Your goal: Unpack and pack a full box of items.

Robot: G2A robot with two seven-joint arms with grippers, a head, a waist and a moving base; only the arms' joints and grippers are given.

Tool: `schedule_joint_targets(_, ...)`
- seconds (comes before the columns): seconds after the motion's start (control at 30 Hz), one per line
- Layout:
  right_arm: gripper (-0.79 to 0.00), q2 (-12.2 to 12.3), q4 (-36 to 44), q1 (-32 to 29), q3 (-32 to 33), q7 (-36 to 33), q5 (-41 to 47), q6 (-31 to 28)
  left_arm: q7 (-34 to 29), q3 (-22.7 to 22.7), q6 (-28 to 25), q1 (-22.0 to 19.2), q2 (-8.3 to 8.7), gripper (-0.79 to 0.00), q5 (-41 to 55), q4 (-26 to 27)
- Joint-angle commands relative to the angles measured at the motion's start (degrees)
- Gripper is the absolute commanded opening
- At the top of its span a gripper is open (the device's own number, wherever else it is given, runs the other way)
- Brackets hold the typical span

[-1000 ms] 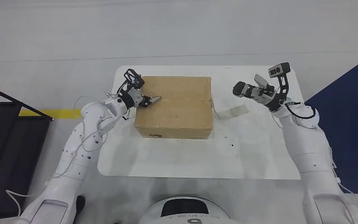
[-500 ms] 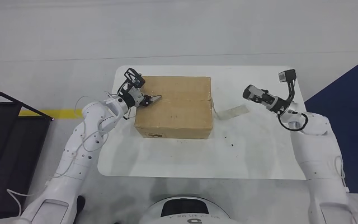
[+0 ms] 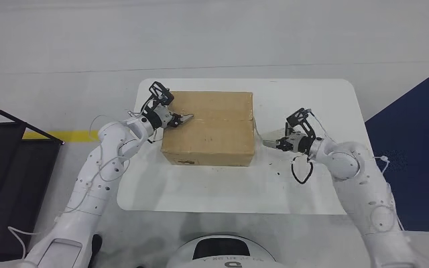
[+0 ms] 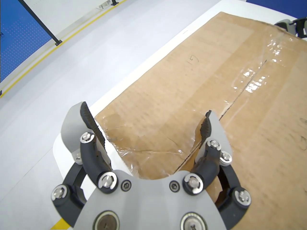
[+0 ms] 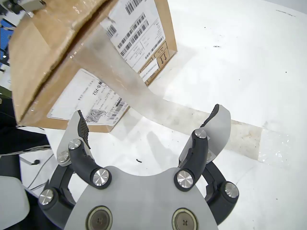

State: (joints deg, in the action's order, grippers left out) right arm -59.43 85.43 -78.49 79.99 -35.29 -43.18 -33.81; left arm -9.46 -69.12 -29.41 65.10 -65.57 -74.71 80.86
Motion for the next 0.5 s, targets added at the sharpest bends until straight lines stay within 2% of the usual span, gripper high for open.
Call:
schedule_joint_targets(0.0,0.0,-0.11,0.67,-0.57,-1.13,1.88,-3.17,0.84,0.0,0.0,0.0,0.0,0.0,0.0,0.0,0.0)
schedule_joint_targets(0.13,0.0,-0.38,0.98,-0.75,-2.75,4.87,-4.38,1.55,0.0,0.0,0.0,0.0,0.0,0.0,0.0,0.0)
schedule_joint_targets(0.27,0.0,-1.07,-0.21,0.24,-5.38,10.53,-7.98,5.7,0.0,0.0,0.0,0.0,0.0,0.0,0.0,0.0)
schedule_joint_targets(0.47,0.0,-1.78,-3.8,1.89,-6.33,17.44,-5.15,6.12,0.0,0.0,0.0,0.0,0.0,0.0,0.0,0.0)
